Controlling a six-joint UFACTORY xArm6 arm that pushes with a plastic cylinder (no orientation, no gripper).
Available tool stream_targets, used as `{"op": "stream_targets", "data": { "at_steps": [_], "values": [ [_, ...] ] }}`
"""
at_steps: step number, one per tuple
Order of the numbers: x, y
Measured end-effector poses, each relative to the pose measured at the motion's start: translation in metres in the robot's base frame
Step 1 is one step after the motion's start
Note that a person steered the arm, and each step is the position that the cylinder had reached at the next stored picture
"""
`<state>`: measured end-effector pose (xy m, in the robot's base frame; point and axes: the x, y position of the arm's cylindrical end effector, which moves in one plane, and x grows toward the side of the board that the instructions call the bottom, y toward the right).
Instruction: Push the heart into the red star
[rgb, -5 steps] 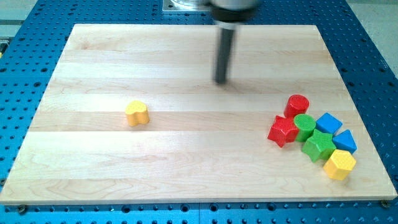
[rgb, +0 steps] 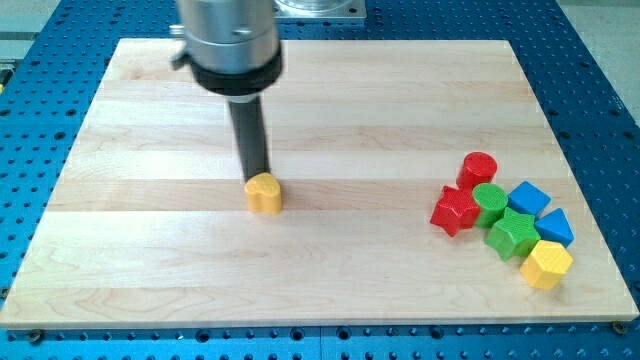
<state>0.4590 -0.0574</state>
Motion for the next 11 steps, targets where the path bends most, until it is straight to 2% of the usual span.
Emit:
{"op": "stream_targets", "data": {
  "at_steps": [1, 2, 3, 5, 6, 7, 8, 11],
  "values": [
    [0.000, 0.004],
    [0.000, -0.030],
    [0.013, -0.038],
    [0.024, 0.020],
    [0.029, -0.007],
    [0.047, -0.044],
    [0.083, -0.031],
    [0.028, 0.162]
  ]
}}
